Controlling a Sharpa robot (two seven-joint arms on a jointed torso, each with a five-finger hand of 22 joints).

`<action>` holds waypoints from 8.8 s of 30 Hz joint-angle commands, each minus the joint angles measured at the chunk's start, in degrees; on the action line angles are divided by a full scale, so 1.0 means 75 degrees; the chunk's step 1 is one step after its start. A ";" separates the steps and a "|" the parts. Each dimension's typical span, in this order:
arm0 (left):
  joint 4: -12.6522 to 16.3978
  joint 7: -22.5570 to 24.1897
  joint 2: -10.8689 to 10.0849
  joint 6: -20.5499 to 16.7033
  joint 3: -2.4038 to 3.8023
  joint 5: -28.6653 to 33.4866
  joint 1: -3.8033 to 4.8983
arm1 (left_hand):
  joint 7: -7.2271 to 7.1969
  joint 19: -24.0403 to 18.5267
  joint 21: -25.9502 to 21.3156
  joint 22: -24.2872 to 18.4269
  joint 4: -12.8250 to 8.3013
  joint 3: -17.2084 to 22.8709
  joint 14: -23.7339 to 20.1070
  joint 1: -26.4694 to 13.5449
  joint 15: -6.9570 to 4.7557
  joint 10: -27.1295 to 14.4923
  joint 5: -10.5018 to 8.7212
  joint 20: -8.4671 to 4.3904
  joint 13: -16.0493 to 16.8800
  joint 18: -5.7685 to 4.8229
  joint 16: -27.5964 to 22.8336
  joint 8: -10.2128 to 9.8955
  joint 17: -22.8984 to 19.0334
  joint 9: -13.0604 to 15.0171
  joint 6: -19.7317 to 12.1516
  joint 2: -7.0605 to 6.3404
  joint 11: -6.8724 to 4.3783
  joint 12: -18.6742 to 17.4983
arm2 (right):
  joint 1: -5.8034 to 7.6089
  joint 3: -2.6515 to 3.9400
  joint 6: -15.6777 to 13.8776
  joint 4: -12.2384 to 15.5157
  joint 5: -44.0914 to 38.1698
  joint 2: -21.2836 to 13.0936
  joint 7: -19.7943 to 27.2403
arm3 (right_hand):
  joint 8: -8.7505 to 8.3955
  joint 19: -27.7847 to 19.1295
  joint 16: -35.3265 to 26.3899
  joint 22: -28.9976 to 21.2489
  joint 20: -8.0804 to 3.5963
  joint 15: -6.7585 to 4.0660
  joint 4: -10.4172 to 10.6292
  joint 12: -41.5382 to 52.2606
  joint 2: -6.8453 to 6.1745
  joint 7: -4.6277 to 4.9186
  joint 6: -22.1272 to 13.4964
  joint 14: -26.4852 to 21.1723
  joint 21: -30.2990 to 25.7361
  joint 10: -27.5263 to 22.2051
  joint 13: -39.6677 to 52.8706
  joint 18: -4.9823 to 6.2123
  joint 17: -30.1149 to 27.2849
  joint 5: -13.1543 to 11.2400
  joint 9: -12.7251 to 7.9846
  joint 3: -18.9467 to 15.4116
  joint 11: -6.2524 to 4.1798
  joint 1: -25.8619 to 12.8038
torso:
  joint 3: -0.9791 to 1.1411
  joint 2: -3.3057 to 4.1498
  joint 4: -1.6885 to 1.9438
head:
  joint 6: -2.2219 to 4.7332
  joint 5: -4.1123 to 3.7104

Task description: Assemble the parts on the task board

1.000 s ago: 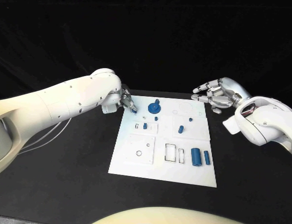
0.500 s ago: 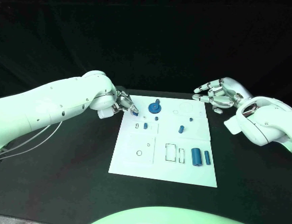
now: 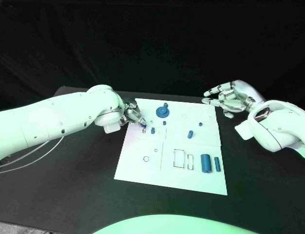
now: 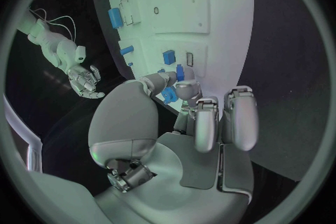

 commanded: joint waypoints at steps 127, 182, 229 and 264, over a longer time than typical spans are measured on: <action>-0.0208 -0.0517 0.0473 0.0755 -0.0019 -0.1689 -0.0184 | -0.0515 0.0403 0.0277 0.1119 0.0240 -0.2234 0.0779 -0.0898 -0.0217 0.0624 0.0691 -0.0099 0.0092 -0.0203 0.0019 0.0205 0.2012 -0.0505 0.0743 0.0049 -0.0289 0.0429 | -0.0008 0.0003 0.0052 0.0027 -0.0026 -0.0043 0.0026 | 0.0070 -0.0013 -0.0056 -0.0013 -0.0033 -0.0032 0.0026 0.0013 0.0037 -0.0008 -0.0036 0.0297 -0.0050 -0.0004 -0.0009 0.0134 0.0655 0.0119 0.0014 0.0013 -0.0007 0.0048 | 0.0004 0.0006 -0.0010 | -0.0130 -0.0084; -0.0114 0.3859 0.0769 -0.2889 -0.0072 -0.3345 -0.0159 | 0.0421 -0.2083 -0.5905 -0.5596 0.0995 -0.4098 -0.1705 0.3056 0.0653 -0.3129 0.0754 0.0614 -0.4805 0.0963 -0.5414 -0.1768 -0.3365 -0.2746 -0.0387 -0.0441 0.0776 -0.3951 | -0.0009 -0.0001 -0.0026 -0.0006 0.0002 -0.0030 0.0106 | 0.0100 -0.0299 -0.0664 -0.0767 -0.0029 -0.0028 0.0040 -0.0981 0.0022 -0.0001 -0.0101 0.0097 -0.0984 -0.0893 -0.1076 0.0283 0.0197 0.0177 0.0011 0.0104 -0.0005 0.0112 | 0.0002 0.0024 -0.0012 | 0.0028 -0.0290; -0.1002 0.3633 0.1437 -0.1512 -0.0101 -0.4989 -0.0422 | 0.0340 -0.0806 -0.2126 -0.1622 0.0923 -0.4174 -0.0383 0.3387 0.0569 -0.2292 0.0775 0.0574 -0.5942 0.0392 -0.2515 -0.3021 -0.2123 -0.3384 0.0915 -0.0307 0.0712 -0.5045 | -0.0009 -0.0001 -0.0026 0.0042 -0.0006 -0.0017 0.0128 | 0.0113 -0.0342 -0.0783 -0.0929 -0.0031 -0.0029 0.0053 -0.1104 0.0012 -0.0001 -0.0111 0.0067 -0.1193 -0.0931 -0.1218 0.0311 0.0117 0.0186 0.0011 0.0133 -0.0007 0.0115 | 0.0004 0.0016 -0.0014 | -0.0042 -0.0390; -0.1389 0.3743 0.1706 -0.1283 -0.0092 -0.4881 -0.0506 | 0.0368 -0.0804 -0.2036 -0.1529 0.0838 -0.3935 -0.0366 0.3526 0.0534 -0.2055 0.0776 0.0529 -0.6000 0.0381 -0.2452 -0.3181 -0.2191 -0.3401 0.1026 -0.0200 0.0677 -0.5181 | -0.0007 0.0000 0.0014 0.0091 -0.0006 0.0005 0.0103 | 0.0118 -0.0340 -0.0794 -0.0947 -0.0033 -0.0032 0.0052 -0.1109 0.0013 -0.0003 -0.0108 0.0069 -0.1219 -0.0916 -0.1232 0.0313 0.0112 0.0197 0.0012 0.0145 -0.0009 0.0124 | 0.0011 0.0014 -0.0017 | -0.0064 -0.0424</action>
